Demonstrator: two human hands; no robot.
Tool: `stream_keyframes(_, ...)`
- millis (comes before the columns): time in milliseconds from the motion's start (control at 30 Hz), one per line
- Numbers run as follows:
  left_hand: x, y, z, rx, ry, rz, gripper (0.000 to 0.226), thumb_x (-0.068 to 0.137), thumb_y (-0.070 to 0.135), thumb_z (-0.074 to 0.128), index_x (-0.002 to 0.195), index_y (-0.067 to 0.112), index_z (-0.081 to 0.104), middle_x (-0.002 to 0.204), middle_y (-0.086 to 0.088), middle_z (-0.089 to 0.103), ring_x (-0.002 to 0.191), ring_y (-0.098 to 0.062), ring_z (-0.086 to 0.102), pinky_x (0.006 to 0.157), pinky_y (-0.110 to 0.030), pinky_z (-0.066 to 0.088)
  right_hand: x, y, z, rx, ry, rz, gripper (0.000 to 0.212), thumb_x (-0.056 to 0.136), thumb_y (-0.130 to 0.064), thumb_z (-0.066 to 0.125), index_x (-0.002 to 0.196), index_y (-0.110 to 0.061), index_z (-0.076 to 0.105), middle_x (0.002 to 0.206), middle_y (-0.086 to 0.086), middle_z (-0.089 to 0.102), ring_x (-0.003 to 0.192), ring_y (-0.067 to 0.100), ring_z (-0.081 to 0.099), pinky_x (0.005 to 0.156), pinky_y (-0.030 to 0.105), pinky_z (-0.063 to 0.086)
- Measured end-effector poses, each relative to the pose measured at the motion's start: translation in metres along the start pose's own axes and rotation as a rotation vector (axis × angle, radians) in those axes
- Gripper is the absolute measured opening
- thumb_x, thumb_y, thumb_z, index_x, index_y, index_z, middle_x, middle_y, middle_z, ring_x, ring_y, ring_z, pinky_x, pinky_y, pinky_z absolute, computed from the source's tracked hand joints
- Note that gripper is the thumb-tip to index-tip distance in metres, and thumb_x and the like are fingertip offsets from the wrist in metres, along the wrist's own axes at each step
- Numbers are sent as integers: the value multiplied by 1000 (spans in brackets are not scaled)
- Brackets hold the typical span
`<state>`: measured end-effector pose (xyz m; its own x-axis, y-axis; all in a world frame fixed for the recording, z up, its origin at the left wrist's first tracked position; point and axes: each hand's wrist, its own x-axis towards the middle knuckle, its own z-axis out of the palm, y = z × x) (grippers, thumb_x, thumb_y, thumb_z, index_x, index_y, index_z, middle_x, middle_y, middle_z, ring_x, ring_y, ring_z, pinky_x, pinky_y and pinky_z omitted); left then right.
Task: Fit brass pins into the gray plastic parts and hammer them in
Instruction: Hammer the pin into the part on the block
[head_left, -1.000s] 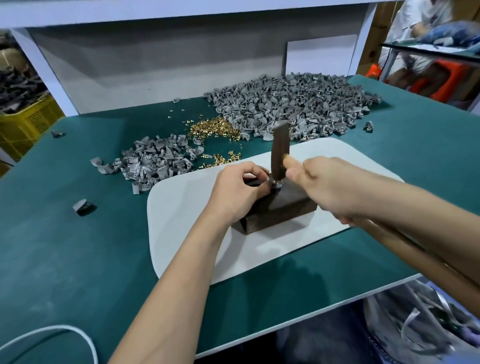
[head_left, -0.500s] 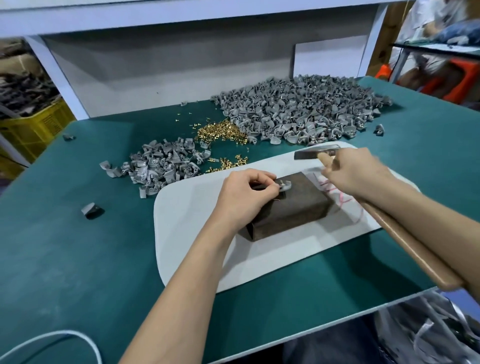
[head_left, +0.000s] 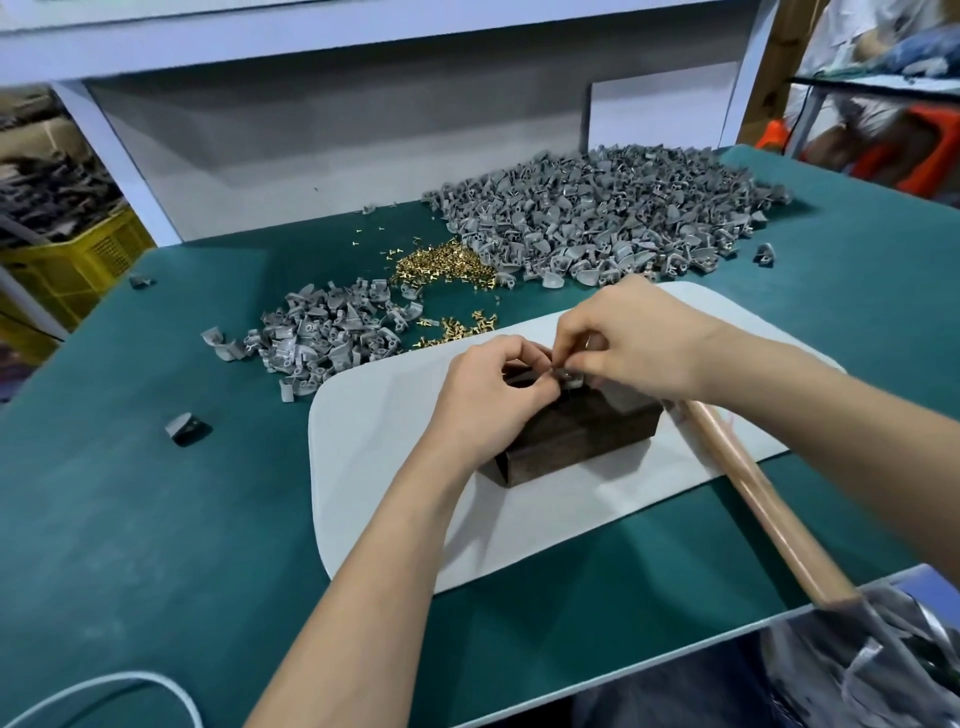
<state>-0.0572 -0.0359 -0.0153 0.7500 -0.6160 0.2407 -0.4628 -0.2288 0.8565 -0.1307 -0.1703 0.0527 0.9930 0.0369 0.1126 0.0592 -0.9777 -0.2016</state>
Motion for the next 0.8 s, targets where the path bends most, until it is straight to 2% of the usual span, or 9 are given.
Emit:
stream_keyframes(100, 0, 0, 0, 5, 8, 4, 24, 76, 6, 69, 67, 26, 58, 91, 1, 70, 81, -14, 62, 85, -36, 51, 1, -1, 0, -32, -27, -14, 13, 87, -10, 63, 96, -14, 71, 86, 4, 74, 81, 14, 68, 71, 11, 35)
stream_keyframes(200, 0, 1, -1, 17, 12, 11, 28, 76, 5, 69, 66, 28, 57, 87, 4, 69, 80, -13, 61, 85, -34, 51, 2, -1, 0, -100, -27, -51, 14, 87, -11, 61, 98, -13, 69, 93, 5, 71, 91, 18, 63, 82, 22, 39)
stream_keyframes(300, 0, 2, -1, 46, 12, 34, 22, 76, 6, 69, 68, 24, 60, 82, 4, 67, 81, -14, 61, 84, -33, 50, 0, 1, 2, -154, -25, -93, 15, 89, -12, 58, 101, -10, 66, 102, 7, 63, 101, 23, 55, 88, 31, 37)
stream_keyframes(367, -1, 2, -1, 71, 10, 74, 13, 75, 6, 70, 72, 18, 64, 79, 6, 66, 80, -12, 60, 82, -28, 48, -3, 2, 5, -166, -16, -115, 13, 89, -13, 58, 99, -8, 64, 102, 7, 58, 102, 24, 52, 85, 30, 35)
stream_keyframes(500, -2, 3, -2, 119, 1, 145, 8, 74, 6, 70, 75, 13, 67, 81, 3, 68, 80, -10, 59, 83, -26, 46, -9, 7, 10, -118, 38, -166, 7, 87, -11, 59, 92, -6, 61, 92, 2, 53, 94, 25, 53, 77, 28, 32)
stream_keyframes(700, -3, 4, -3, 126, 6, 163, 10, 75, 6, 70, 74, 16, 67, 80, 3, 68, 80, -11, 61, 82, -29, 48, -11, 13, 10, -96, 77, -265, 4, 81, -2, 64, 84, 0, 62, 86, 12, 59, 81, 28, 54, 69, 26, 30)
stream_keyframes(800, -2, 4, -3, 134, 4, 167, 6, 76, 7, 69, 76, 12, 68, 81, 2, 69, 81, -12, 62, 83, -29, 48, -12, 13, 9, -74, 79, -280, 5, 79, 0, 65, 82, 2, 61, 83, 12, 59, 74, 23, 50, 66, 23, 29)
